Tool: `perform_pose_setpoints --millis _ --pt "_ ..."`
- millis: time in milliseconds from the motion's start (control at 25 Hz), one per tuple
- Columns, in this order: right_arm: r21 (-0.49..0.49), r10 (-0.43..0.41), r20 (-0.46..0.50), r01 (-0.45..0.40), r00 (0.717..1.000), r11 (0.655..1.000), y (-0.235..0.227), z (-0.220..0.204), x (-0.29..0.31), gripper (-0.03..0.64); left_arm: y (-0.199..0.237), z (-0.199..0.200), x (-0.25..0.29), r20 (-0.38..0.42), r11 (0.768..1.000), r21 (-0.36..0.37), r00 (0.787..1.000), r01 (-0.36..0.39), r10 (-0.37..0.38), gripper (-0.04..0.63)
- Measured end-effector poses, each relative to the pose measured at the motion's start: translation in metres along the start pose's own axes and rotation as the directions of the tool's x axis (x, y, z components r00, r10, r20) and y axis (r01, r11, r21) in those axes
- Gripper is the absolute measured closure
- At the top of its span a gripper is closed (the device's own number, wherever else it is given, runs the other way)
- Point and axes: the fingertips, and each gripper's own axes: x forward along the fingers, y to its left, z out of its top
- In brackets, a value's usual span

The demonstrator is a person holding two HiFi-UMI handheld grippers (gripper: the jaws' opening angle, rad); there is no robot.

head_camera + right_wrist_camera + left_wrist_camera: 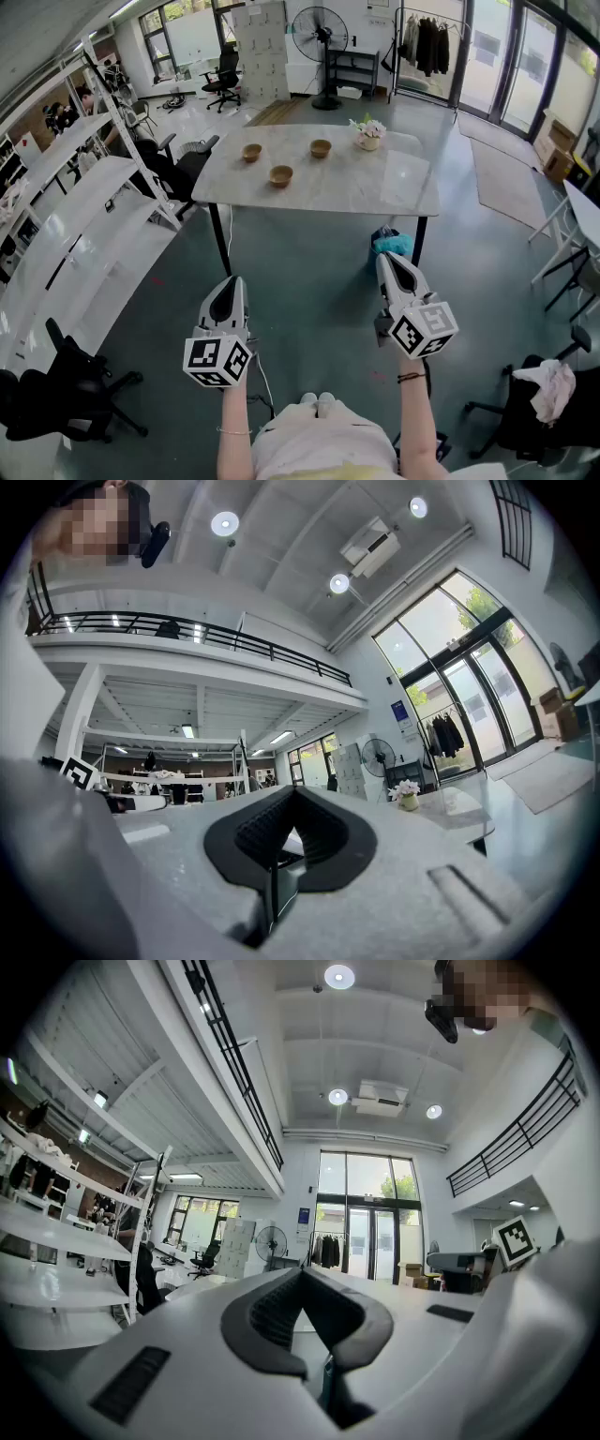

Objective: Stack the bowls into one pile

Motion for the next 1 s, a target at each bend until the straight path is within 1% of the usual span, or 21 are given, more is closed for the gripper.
perform_pose_setpoints --millis 280,640,1000 --pt "0.010 -0.005 -0.007 0.005 1.000 1.000 -0.004 -0.007 0.002 0.612 -0.001 -0.004 0.005 -0.009 1.000 0.005 1.000 0.001 -0.001 0.595" --pt "0.047 0.024 0.006 -0.024 1.000 0.999 -0.018 -0.011 0.000 0.612 -0.012 -0.018 0.016 -0.031 1.000 -0.007 1.000 -0.002 0.002 0.595" --pt "0.067 0.038 -0.039 -0.036 0.999 0.997 -0.036 -0.029 0.019 0.612 -0.007 -0.031 0.025 -0.049 0.999 -0.017 0.998 -0.045 0.044 0.595"
